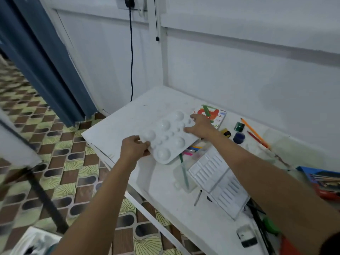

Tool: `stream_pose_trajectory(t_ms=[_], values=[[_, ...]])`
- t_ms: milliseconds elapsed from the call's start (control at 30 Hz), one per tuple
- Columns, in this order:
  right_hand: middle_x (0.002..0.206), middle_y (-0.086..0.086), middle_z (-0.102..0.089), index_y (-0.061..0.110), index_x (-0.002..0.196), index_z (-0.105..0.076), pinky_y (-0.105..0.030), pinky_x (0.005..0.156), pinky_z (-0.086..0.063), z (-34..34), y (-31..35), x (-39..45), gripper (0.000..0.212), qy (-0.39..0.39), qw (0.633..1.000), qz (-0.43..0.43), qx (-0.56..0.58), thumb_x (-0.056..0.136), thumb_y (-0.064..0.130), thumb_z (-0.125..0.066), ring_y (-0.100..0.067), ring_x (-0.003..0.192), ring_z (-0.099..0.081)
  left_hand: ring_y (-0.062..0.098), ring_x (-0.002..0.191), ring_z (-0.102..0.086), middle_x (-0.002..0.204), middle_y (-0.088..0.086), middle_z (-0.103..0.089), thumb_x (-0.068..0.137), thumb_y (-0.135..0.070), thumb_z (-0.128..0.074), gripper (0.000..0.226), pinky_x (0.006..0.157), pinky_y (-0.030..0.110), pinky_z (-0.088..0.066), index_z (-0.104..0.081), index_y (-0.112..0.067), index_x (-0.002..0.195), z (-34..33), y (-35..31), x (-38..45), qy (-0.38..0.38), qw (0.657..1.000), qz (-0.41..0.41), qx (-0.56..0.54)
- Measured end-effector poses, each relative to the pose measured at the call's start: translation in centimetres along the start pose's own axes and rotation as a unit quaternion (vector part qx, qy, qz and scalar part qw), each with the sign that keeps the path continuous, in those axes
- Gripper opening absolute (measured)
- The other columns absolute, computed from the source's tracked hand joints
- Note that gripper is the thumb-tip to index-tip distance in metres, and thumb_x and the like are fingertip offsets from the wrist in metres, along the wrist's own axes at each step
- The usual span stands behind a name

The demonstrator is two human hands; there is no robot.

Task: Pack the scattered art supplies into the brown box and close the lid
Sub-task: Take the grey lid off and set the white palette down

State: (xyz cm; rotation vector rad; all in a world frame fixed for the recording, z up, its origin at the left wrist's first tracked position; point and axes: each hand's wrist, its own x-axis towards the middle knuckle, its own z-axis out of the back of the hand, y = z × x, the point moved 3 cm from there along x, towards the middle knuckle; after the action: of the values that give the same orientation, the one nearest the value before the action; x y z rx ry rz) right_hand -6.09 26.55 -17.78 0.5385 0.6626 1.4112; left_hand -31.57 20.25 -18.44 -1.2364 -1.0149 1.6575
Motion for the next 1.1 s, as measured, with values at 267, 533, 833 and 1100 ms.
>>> stream_pose_trajectory(t_ms=[267,533,833,1100], values=[[0.096,0.008,-0.058,0.029,0.1,-0.062,-0.022,0.071,-0.045,13.0,-1.5,-14.0,0.022,-0.141,0.934,-0.043,0.326,0.088,0.047,-0.058,-0.007,0.084,-0.057,0.002,0.071,-0.064,0.081,-0.005,-0.07,0.082,-0.006,-0.071,0.012,0.07,0.018,-0.05,-0.07,-0.018,0.085,-6.4,-7.5,-7.0,0.051,0.961,-0.271,0.0],[0.084,-0.006,-0.059,0.01,0.102,-0.058,-0.026,0.059,-0.05,21.5,-10.2,-32.9,0.023,-0.278,0.804,-0.083,0.519,0.09,0.029,-0.054,-0.02,0.07,-0.06,0.002,0.084,-0.057,0.097,0.001,-0.055,0.084,-0.003,-0.068,0.027,0.067,0.009,-0.043,-0.072,-0.028,0.092,-20.7,-7.1,-18.2,0.18,0.876,-0.436,0.101],[0.12,0.008,-0.065,0.017,0.138,-0.041,-0.017,0.082,-0.052,24.9,-15.4,-53.0,0.068,-0.349,0.879,-0.057,0.32,0.077,0.005,-0.068,-0.007,0.11,-0.062,0.001,0.101,-0.063,0.115,-0.019,-0.066,0.076,0.001,-0.063,0.068,0.067,0.027,-0.054,-0.048,-0.036,0.131,-26.8,-6.1,-33.0,0.522,0.795,-0.305,0.053],[0.117,0.012,-0.067,0.032,0.124,-0.048,-0.022,0.083,-0.053,21.1,-21.5,-62.6,0.07,-0.266,0.9,-0.147,0.313,0.068,-0.001,-0.074,-0.011,0.11,-0.063,0.024,0.061,-0.065,0.068,0.002,-0.066,0.078,-0.011,-0.076,0.051,0.06,0.034,-0.054,-0.051,-0.028,0.12,-29.4,1.6,-39.4,0.526,0.813,-0.212,0.132]])
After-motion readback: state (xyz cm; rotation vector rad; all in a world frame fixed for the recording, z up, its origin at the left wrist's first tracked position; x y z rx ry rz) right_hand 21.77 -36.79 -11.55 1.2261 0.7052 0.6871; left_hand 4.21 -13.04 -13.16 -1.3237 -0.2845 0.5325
